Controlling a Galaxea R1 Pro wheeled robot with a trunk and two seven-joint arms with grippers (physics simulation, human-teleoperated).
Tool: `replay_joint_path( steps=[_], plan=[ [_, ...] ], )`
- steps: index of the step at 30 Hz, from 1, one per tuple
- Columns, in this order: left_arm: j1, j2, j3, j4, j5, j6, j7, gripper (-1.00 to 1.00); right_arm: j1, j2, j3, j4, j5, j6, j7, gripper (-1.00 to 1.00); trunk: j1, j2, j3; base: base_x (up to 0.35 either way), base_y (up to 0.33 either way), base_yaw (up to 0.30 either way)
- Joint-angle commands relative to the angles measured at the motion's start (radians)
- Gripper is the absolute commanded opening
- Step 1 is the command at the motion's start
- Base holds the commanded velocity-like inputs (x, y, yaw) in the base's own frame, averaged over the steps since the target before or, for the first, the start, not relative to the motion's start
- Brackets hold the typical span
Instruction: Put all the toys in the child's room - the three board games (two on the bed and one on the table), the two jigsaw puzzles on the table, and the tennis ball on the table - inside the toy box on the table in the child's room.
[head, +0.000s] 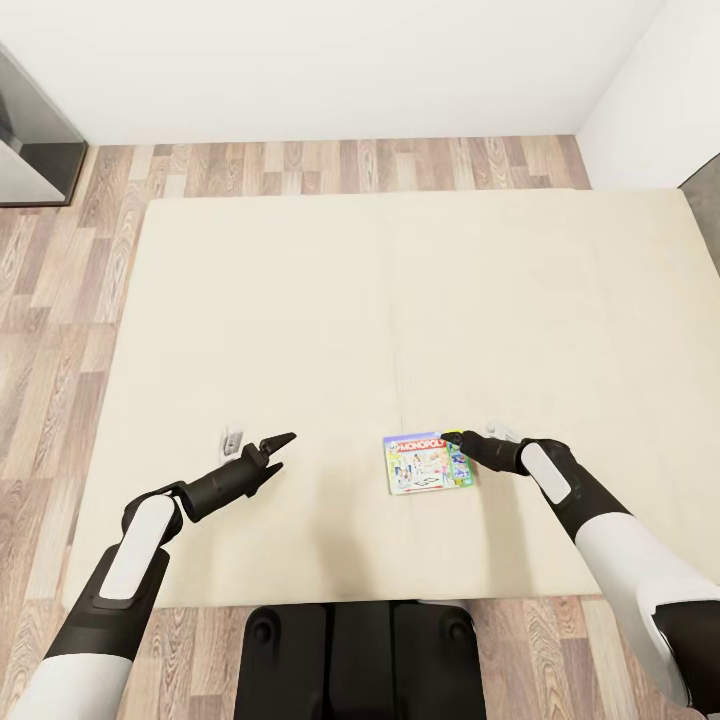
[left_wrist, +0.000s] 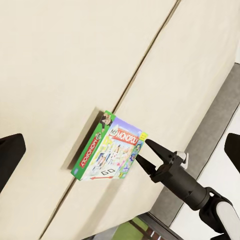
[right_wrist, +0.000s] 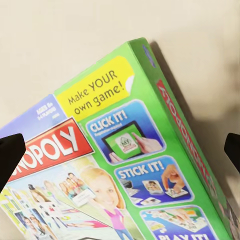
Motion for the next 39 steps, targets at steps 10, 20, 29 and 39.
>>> replay_joint_path(
  steps=[10,20,29,39],
  plan=[
    [0.0,0.0,0.002,0.0,-0.005,0.005,-0.006,1.0,0.0,-0.001,0.004,0.0,0.002,0.002,0.003,1.0,0.001,-0.002,-0.001,0.0,0.0,0.0],
    [0.017,-0.007,0.004,-0.001,-0.003,0.004,-0.006,1.0,0.033,-0.013,0.0,-0.012,0.002,0.031,0.004,1.0,0.001,-0.002,-0.001,0.0,0.084,0.0],
    [0.025,-0.01,0.004,-0.001,-0.002,0.003,-0.006,1.0,0.06,-0.018,-0.001,-0.017,0.002,0.079,0.005,1.0,0.001,-0.002,-0.001,0.0,0.094,0.0],
    [0.027,-0.011,0.004,-0.001,-0.002,0.003,-0.006,1.0,0.065,-0.019,-0.001,-0.018,0.002,0.087,0.005,1.0,0.001,-0.002,-0.001,0.0,0.02,0.0]
  ],
)
